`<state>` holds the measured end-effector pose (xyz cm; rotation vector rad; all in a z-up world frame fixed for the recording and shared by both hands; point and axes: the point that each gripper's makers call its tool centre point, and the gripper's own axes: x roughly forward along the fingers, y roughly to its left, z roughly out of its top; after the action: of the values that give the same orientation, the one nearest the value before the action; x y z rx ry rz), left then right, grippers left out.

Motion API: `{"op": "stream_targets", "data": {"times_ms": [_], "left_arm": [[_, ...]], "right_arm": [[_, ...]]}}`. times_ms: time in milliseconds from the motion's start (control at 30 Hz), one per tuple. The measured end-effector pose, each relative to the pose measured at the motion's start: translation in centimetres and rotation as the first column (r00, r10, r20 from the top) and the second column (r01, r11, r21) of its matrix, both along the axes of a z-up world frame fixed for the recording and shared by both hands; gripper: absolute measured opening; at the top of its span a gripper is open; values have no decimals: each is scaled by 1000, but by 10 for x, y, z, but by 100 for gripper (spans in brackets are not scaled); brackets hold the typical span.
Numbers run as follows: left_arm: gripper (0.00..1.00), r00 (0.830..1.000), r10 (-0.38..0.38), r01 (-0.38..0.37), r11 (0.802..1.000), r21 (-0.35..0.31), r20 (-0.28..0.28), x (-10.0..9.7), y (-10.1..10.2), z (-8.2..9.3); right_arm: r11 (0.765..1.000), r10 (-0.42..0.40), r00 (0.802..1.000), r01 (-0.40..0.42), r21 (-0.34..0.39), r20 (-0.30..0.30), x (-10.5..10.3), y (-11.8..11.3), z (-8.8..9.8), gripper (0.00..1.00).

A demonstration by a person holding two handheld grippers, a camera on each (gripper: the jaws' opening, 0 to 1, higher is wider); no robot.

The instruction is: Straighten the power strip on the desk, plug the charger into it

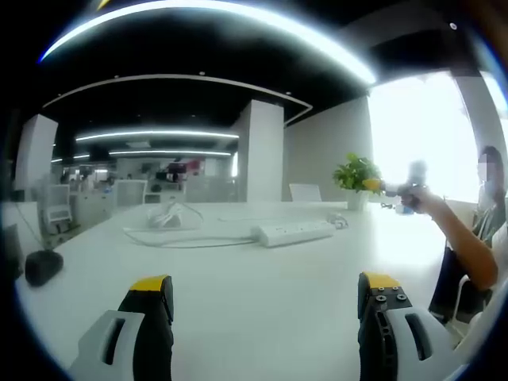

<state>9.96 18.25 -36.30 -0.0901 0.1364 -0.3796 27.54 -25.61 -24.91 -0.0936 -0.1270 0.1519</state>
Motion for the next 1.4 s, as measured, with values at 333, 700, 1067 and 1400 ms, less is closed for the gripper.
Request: {"op": "stream_targets", "data": {"times_ms": [333, 700, 1067, 1400], "left_arm": [[99, 1000, -4, 4, 1000, -1, -2, 1, -3, -1], [99, 1000, -4, 4, 1000, -2, -1, 2, -2, 0], [99, 1000, 4, -4, 1000, 1, 3, 1, 0, 2], [99, 1000, 14, -14, 1000, 8, 6, 0, 4, 5]], "right_arm": [[1000, -2, 1000, 2, -8, 9, 6, 2, 2, 90], [999, -48, 999, 49, 21, -23, 42, -3, -11, 86], [997, -82, 995, 82, -6, -54, 82, -4, -30, 85], [995, -94, 994, 95, 10, -64, 112, -7, -44, 86]]}}
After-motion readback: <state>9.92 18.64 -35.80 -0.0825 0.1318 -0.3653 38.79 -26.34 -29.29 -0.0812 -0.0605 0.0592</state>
